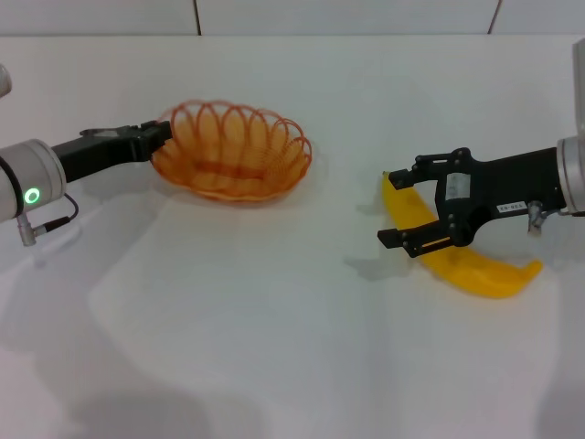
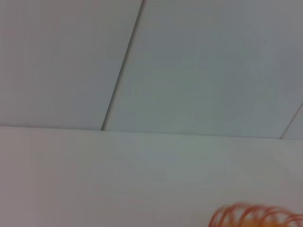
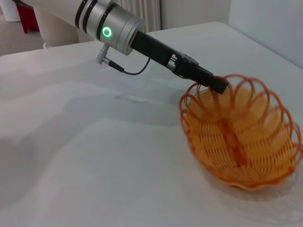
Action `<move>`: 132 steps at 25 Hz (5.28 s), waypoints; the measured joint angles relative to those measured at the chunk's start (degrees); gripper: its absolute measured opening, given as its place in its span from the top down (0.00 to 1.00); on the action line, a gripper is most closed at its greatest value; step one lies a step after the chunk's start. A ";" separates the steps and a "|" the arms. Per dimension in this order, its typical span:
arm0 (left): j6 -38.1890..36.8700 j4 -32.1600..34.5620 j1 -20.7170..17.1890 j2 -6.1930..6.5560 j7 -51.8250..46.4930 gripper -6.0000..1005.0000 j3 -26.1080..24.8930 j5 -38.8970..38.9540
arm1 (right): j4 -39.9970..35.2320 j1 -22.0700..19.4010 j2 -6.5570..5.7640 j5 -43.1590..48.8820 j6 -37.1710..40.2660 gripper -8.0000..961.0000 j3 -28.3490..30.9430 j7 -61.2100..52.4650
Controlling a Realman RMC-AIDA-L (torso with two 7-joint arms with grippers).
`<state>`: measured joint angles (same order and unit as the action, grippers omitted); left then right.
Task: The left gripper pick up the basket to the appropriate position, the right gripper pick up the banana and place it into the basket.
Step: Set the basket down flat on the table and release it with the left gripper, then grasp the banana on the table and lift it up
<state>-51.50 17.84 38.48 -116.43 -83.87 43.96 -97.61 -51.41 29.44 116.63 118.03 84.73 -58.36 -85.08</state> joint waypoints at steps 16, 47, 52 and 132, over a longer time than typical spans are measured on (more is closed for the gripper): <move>-0.08 0.11 -0.16 -0.37 5.81 0.66 -0.26 0.87 | 0.00 -0.29 0.00 -0.34 0.00 0.08 0.00 0.00; -24.43 10.11 -13.00 1.35 22.53 0.27 -0.03 -3.54 | -0.53 -0.81 0.33 -2.07 0.28 0.08 -0.01 -0.62; -25.10 10.11 -14.92 1.34 24.07 0.28 -0.18 -5.67 | -2.82 -1.80 0.53 -2.69 0.54 0.08 -0.52 -1.70; -24.34 10.02 -14.57 0.78 25.34 0.27 -0.63 -5.73 | -21.98 0.08 0.26 29.69 -5.30 0.08 -30.98 -47.99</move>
<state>-75.85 27.86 23.91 -115.65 -58.53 43.33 -103.35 -73.39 29.52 116.89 147.73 79.43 -89.34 -133.07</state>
